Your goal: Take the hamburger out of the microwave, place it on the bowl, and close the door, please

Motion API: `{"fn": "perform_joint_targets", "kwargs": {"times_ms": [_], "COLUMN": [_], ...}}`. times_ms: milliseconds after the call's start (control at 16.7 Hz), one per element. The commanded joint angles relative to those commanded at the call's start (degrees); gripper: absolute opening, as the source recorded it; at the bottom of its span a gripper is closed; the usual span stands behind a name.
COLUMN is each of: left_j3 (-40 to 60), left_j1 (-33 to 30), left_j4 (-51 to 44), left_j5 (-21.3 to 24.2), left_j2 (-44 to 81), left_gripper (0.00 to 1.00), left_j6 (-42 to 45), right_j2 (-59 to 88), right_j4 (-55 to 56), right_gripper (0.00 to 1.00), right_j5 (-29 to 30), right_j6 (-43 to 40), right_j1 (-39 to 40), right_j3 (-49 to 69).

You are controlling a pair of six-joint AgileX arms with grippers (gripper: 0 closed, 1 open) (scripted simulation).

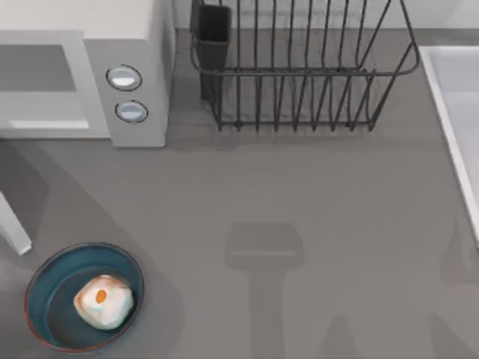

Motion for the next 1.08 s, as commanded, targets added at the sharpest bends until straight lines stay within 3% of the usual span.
{"fn": "perform_joint_targets", "kwargs": {"times_ms": [480,1080], "left_j3": [-1.0,-6.1], "left_j1": [-2.7,-29.8], "left_j4": [0.2,0.9], "left_j5": [-2.0,-20.1], "left_j2": [-1.1,-9.8], "left_gripper": [0.00,0.00], "left_j6": [-2.5,-22.4], "right_j2": [0.0,0.0], "right_j4": [0.0,0.0], "right_gripper": [1.00,1.00], "right_j5": [0.0,0.0], "right_j6": [0.0,0.0], "right_j1": [0.0,0.0], "right_j3": [0.0,0.0]}}
